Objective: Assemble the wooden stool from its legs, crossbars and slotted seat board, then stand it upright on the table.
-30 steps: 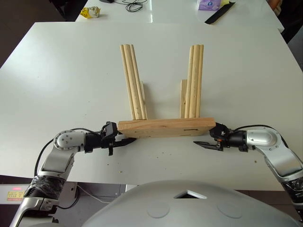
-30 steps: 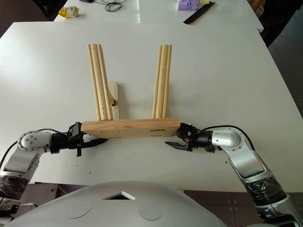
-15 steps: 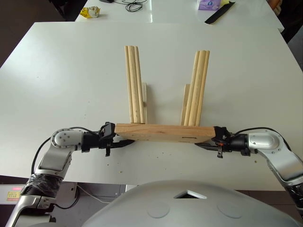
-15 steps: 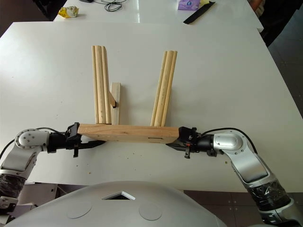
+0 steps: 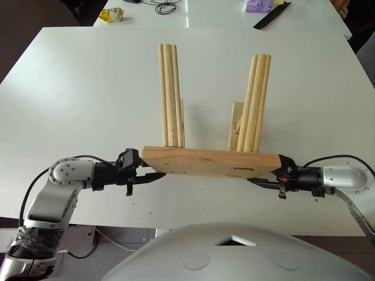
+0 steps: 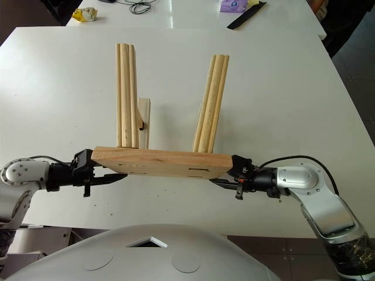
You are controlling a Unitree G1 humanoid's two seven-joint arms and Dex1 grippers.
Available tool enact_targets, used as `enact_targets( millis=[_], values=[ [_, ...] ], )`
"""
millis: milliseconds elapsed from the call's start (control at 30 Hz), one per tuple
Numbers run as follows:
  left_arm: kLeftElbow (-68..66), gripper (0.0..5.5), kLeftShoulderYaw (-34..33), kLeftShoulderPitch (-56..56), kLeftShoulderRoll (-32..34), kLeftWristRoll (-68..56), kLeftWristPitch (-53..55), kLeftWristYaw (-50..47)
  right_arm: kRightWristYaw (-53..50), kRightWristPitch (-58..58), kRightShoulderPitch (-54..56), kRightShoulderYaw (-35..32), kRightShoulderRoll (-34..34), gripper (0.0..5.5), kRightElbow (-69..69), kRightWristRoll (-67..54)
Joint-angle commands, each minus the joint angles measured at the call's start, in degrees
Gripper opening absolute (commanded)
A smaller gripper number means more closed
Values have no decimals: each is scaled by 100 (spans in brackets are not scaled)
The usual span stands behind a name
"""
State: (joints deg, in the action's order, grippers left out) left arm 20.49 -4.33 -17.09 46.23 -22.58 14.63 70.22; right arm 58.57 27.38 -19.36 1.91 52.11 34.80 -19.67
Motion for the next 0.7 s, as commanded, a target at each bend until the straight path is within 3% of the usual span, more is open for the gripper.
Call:
enact_targets(
  millis=[33,200,333,400,533,700],
  values=[
    [949,151,-791,-204,313,-830,948,-351,77,1178,-53,-832,447,136,869,-1052],
    [1895,151,-1870,-522,889,-2227,2667,-455,329,2618,294,-1898,1017,136,1326,-2922],
    [1890,151,-2679,-237,1710,-4154,4300,-490,8,3985,1042,-2469,1758,136,550,-5455],
    [1678,151,-3014,-166,2216,-5116,4963,-401,-86,4322,1400,-2419,2455,136,-58,-6661],
    [1113,151,-3550,-269,3336,-6620,6420,142,664,5031,1445,-2250,3969,136,-775,-8264],
    [336,151,-3213,-281,4494,-8186,7207,181,1411,5210,1433,-1855,5150,136,-1242,-9310]
  ],
)
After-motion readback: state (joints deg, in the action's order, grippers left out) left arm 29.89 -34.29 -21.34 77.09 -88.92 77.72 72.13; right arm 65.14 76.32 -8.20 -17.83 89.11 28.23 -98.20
